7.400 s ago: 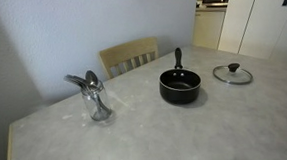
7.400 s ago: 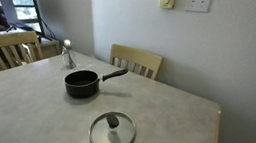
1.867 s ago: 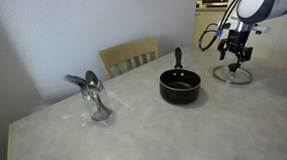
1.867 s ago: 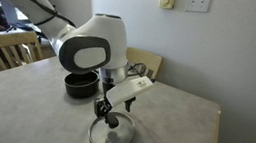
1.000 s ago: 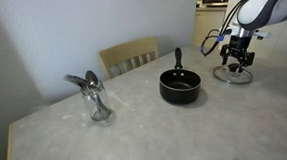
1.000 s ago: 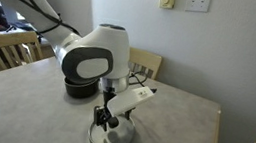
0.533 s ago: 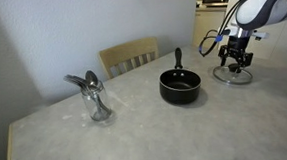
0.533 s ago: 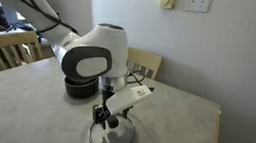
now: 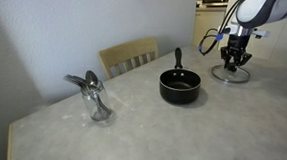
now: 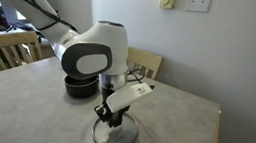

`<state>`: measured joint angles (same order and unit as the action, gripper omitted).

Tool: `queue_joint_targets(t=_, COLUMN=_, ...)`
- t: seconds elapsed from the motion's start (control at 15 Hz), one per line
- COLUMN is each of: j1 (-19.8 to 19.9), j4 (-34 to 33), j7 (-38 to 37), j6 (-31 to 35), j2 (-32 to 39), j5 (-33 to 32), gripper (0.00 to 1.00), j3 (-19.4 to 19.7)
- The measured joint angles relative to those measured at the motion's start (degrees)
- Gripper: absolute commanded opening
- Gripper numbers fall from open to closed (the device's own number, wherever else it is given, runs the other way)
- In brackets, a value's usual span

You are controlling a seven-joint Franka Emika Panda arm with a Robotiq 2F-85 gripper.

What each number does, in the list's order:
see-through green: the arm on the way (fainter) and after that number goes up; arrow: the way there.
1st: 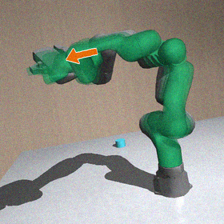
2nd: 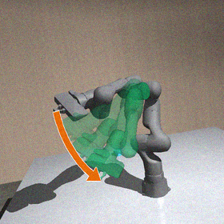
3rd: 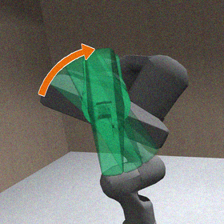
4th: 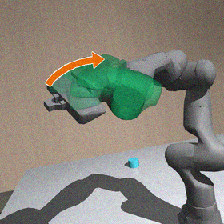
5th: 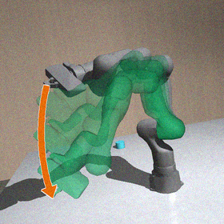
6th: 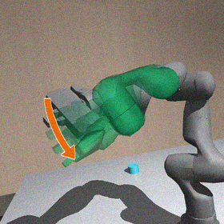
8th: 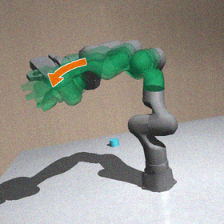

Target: Pick up the lid and close the pot

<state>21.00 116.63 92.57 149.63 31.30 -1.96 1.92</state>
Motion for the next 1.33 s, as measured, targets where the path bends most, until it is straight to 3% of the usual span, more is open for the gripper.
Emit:
queue_joint_targets(t=0.73, j1=-3.6, j4=-1.0, j7=-10.2, j6=-4.3, j2=-2.5, j5=-6.0, gripper=0.15, j3=3.5)
queue_joint_targets(t=1.33, j1=-7.4, j4=-4.7, j7=-19.5, j6=-10.6, j2=-7.5, j5=-9.0, gripper=0.15, j3=3.7)
